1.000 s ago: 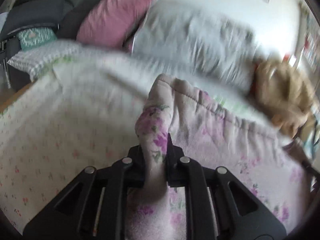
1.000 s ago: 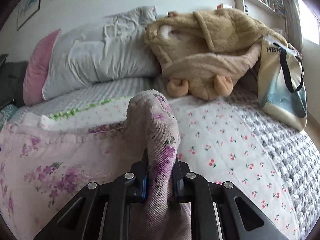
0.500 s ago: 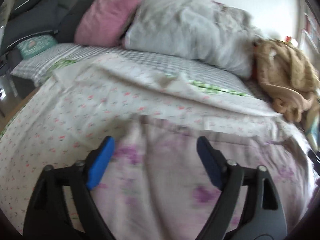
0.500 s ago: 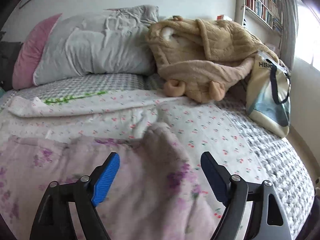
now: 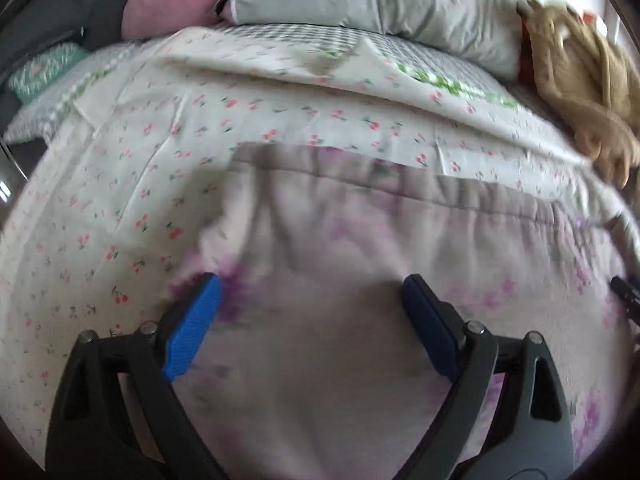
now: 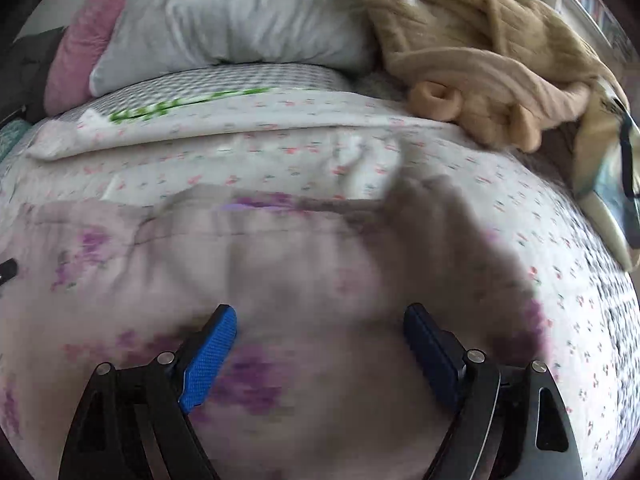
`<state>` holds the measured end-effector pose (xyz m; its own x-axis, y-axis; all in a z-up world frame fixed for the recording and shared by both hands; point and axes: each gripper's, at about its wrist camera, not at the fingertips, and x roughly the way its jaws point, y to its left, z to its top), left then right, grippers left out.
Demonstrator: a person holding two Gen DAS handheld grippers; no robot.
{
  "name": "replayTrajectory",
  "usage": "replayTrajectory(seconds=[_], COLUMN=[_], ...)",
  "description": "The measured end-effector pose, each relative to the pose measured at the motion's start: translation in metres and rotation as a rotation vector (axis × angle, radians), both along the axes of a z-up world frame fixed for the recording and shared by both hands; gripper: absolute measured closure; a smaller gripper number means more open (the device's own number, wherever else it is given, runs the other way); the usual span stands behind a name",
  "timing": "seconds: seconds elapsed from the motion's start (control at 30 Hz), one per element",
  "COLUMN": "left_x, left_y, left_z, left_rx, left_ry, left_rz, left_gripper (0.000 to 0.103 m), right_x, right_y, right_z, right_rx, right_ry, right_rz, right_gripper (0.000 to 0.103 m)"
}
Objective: Fold large clothes
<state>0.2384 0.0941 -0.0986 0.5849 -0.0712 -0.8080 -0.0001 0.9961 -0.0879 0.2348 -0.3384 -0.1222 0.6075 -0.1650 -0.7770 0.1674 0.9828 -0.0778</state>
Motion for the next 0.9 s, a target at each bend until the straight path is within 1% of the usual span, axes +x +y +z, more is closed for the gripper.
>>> replayTrajectory(seconds=[0.03, 0.07, 0.1, 0.13, 0.17, 0.2, 0.23, 0.27, 0.33, 0.37, 0.43, 0.5, 0.57, 0.63, 0.7, 0.73, 0.8, 0.9], left_x=[-0.002, -0.005, -0.007, -0.008, -0.012, -0.016, -0.023, -0.030, -0.044, -0.054, -0.068, -0.081, -0.089, -0.093, -0.096, -0.099, -0.103, -0.111], left_y=[0.009, 0.014, 0.018, 0.019, 0.024, 0.029, 0.034, 0.034, 0.025, 0.016, -0.006, -0.024, -0.036, -0.045, -0.050, -0.050, -0.048, -0.041], left_z=[0.001, 0.004, 0.006, 0.007, 0.010, 0.014, 0.021, 0.028, 0.040, 0.045, 0.049, 0.046, 0.039, 0.027, 0.016, 0.014, 0.017, 0.022], left_rx=[-0.011, 0.045, 0.152, 0.170, 0.140, 0.094, 0.034, -0.006, -0.043, -0.053, -0.068, -0.089, -0.105, -0.101, -0.060, -0.045, -0.035, -0.048], left_ry=[-0.007, -0.014, -0.007, -0.006, -0.006, 0.001, 0.013, 0.009, -0.014, -0.023, -0.019, 0.004, 0.042, 0.088, 0.115, 0.105, 0.089, 0.095], left_rz=[-0.007, 0.002, 0.054, 0.067, 0.065, 0.066, 0.073, 0.072, 0.048, 0.023, -0.029, -0.066, -0.089, -0.099, -0.094, -0.096, -0.099, -0.098], left_gripper=[0.017, 0.016, 0.013, 0.013, 0.014, 0.014, 0.014, 0.013, 0.013, 0.011, 0.006, 0.005, 0.005, 0.005, 0.005, 0.005, 0.005, 0.005], right_x=[-0.004, -0.008, -0.014, -0.018, -0.023, -0.028, -0.035, -0.046, -0.057, -0.065, -0.071, -0.074, -0.077, -0.078, -0.081, -0.083, -0.091, -0.101], right_y=[-0.013, -0.026, -0.034, -0.038, -0.040, -0.043, -0.044, -0.044, -0.035, -0.024, 0.001, 0.026, 0.051, 0.071, 0.087, 0.092, 0.095, 0.084], right_z=[0.002, 0.006, 0.011, 0.015, 0.019, 0.023, 0.029, 0.037, 0.050, 0.057, 0.063, 0.060, 0.050, 0.038, 0.027, 0.023, 0.019, 0.020], right_rx=[0.014, 0.014, -0.023, -0.066, -0.110, -0.133, -0.104, -0.067, -0.005, 0.035, 0.091, 0.119, 0.130, 0.109, 0.068, 0.036, -0.003, -0.004], right_ry=[-0.012, -0.025, -0.029, -0.028, -0.020, -0.012, -0.025, -0.041, -0.071, -0.094, -0.111, -0.094, -0.057, -0.015, 0.033, 0.047, 0.039, 0.037], right_rz=[-0.009, -0.020, -0.042, -0.059, -0.088, -0.111, -0.101, -0.091, -0.063, -0.030, 0.045, 0.111, 0.158, 0.191, 0.219, 0.228, 0.237, 0.220], right_gripper=[0.017, 0.017, 0.017, 0.017, 0.017, 0.017, 0.017, 0.017, 0.017, 0.016, 0.015, 0.015, 0.015, 0.015, 0.015, 0.015, 0.015, 0.014])
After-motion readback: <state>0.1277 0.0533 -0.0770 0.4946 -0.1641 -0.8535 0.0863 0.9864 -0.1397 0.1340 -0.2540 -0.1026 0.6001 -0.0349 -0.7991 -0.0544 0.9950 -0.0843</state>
